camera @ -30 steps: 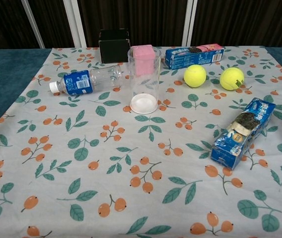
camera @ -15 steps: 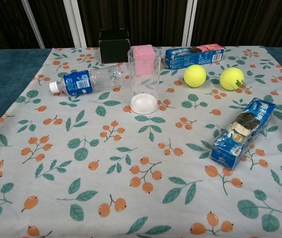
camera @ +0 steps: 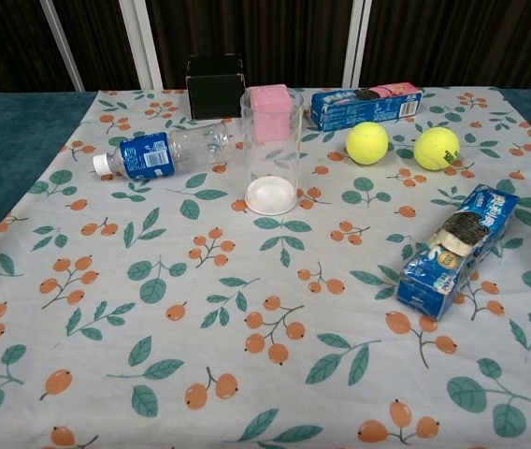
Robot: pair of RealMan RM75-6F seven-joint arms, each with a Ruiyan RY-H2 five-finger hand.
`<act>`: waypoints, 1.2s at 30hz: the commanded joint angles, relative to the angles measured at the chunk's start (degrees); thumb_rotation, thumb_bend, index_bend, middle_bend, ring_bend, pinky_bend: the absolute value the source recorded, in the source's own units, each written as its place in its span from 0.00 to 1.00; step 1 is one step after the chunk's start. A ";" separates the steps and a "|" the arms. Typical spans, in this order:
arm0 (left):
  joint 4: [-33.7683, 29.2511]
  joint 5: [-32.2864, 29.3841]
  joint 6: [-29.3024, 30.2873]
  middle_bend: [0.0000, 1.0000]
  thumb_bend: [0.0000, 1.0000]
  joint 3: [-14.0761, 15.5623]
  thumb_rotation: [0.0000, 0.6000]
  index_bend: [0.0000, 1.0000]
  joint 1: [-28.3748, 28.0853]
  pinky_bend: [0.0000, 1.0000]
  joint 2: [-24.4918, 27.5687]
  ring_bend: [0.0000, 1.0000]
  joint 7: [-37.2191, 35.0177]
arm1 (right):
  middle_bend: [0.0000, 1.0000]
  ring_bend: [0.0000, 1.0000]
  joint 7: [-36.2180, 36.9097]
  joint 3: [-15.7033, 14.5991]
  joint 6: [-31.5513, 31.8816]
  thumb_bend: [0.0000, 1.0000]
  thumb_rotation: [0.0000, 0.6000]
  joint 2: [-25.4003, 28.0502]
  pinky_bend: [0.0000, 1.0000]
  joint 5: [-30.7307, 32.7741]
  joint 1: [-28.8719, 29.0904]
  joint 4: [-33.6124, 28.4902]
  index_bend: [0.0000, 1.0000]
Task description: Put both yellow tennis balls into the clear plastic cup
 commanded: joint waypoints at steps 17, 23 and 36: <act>0.70 -1.76 0.19 0.00 0.09 -1.08 1.00 0.03 -0.19 0.04 -0.86 0.00 1.26 | 0.05 0.02 -13.07 6.64 -28.37 0.17 1.00 -24.20 0.00 28.75 31.02 39.79 0.00; 0.83 -2.72 0.27 0.00 0.09 -1.46 1.00 0.03 -0.19 0.04 -1.19 0.00 2.40 | 0.05 0.07 -10.70 6.95 -31.87 0.17 1.00 -31.02 0.00 29.16 34.00 51.96 0.09; 0.85 -3.89 -0.18 0.00 0.09 -1.76 1.00 0.03 -0.26 0.04 -1.19 0.00 3.08 | 0.11 0.13 -5.50 7.30 -37.05 0.17 1.00 -38.75 0.00 26.10 37.01 62.56 0.18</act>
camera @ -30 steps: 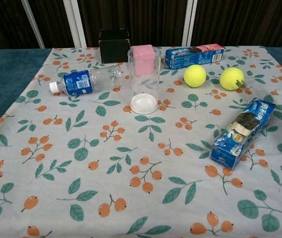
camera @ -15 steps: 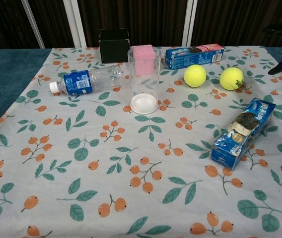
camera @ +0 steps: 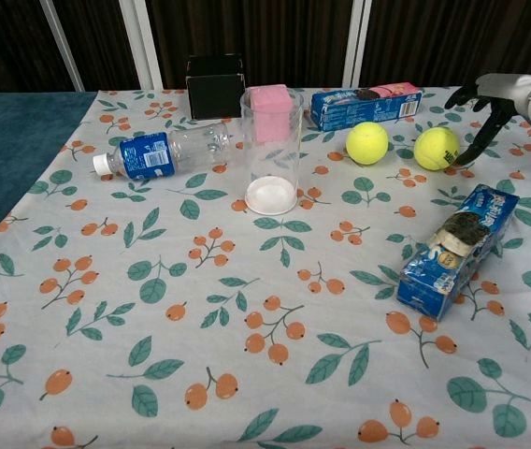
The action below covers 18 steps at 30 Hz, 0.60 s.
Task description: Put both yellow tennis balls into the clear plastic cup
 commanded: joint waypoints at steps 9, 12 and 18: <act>0.12 -0.35 -0.47 0.00 0.09 -0.12 1.00 0.03 -0.09 0.04 0.29 0.00 -0.73 | 0.17 0.20 0.50 0.24 -1.45 0.31 1.00 -4.42 0.00 -1.35 1.78 5.66 0.25; 0.16 -0.48 -0.37 0.00 0.09 -0.23 1.00 0.03 -0.03 0.04 0.40 0.00 -1.06 | 0.20 0.24 0.59 0.53 -1.82 0.39 1.00 -5.00 0.00 -1.38 1.96 6.90 0.28; 0.13 -0.43 -0.55 0.00 0.09 -0.16 1.00 0.03 -0.07 0.04 0.48 0.00 -1.20 | 0.25 0.33 0.96 0.80 -2.03 0.47 1.00 -5.53 0.00 -2.05 2.00 7.65 0.32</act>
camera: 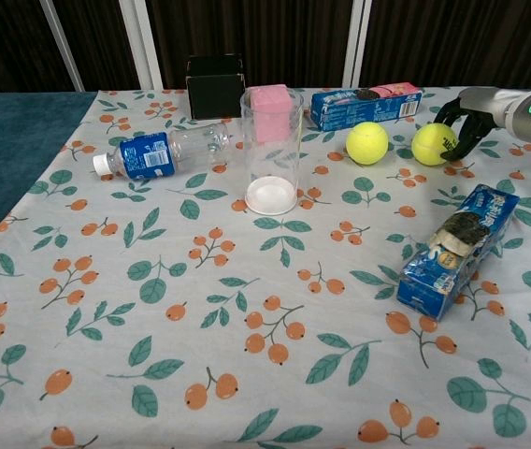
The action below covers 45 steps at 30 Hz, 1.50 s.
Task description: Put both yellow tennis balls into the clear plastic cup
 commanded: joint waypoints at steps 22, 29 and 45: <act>-0.14 -0.21 -0.86 0.00 0.09 0.14 1.00 0.03 -0.11 0.04 0.62 0.00 -1.53 | 0.40 0.46 4.00 1.67 2.80 0.48 1.00 1.57 0.00 -3.63 -0.57 -3.34 0.51; -0.25 0.06 -0.84 0.00 0.09 0.28 1.00 0.03 -0.15 0.04 0.53 0.00 -1.28 | 0.40 0.46 3.96 2.50 4.46 0.48 1.00 6.13 0.00 -3.47 -1.98 -8.63 0.52; -0.50 0.21 -0.75 0.00 0.09 0.34 1.00 0.03 -0.19 0.04 0.39 0.00 -1.09 | 0.40 0.46 -1.14 7.25 11.20 0.48 1.00 23.17 0.00 2.32 -3.70 -36.12 0.53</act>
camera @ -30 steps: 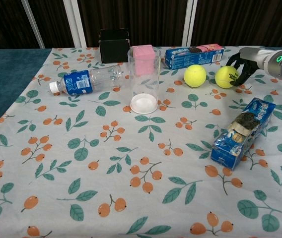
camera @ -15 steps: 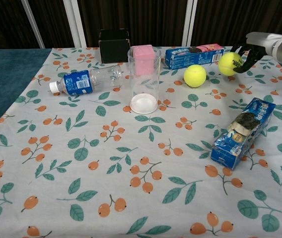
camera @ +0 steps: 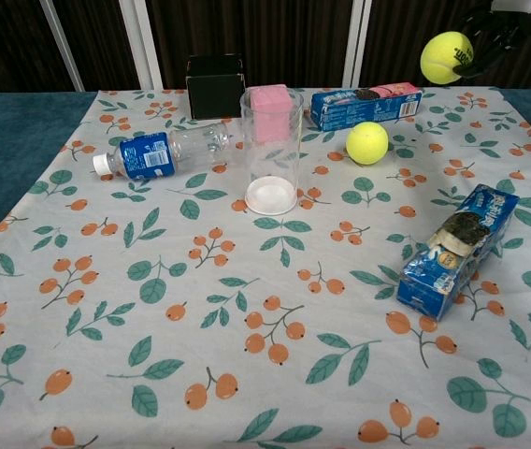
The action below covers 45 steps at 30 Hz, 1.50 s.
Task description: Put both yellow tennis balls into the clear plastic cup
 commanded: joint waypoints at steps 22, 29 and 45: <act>0.02 -0.57 -0.37 0.00 0.09 -0.28 1.00 0.03 0.04 0.04 0.68 0.00 -1.86 | 0.40 0.46 -8.31 1.49 7.39 0.48 1.00 6.65 0.00 11.50 7.55 -30.01 0.56; -0.02 -0.40 -0.11 0.00 0.09 -0.23 1.00 0.03 0.18 0.04 0.75 0.00 -2.00 | 0.40 0.46 -6.66 0.21 8.00 0.48 1.00 7.20 0.00 9.45 6.89 -34.47 0.56; -0.03 -0.54 -0.01 0.00 0.09 -0.33 1.00 0.03 0.23 0.04 0.83 0.00 -2.12 | 0.40 0.46 -8.14 -3.98 9.24 0.48 1.00 2.81 0.00 7.86 9.07 -33.49 0.56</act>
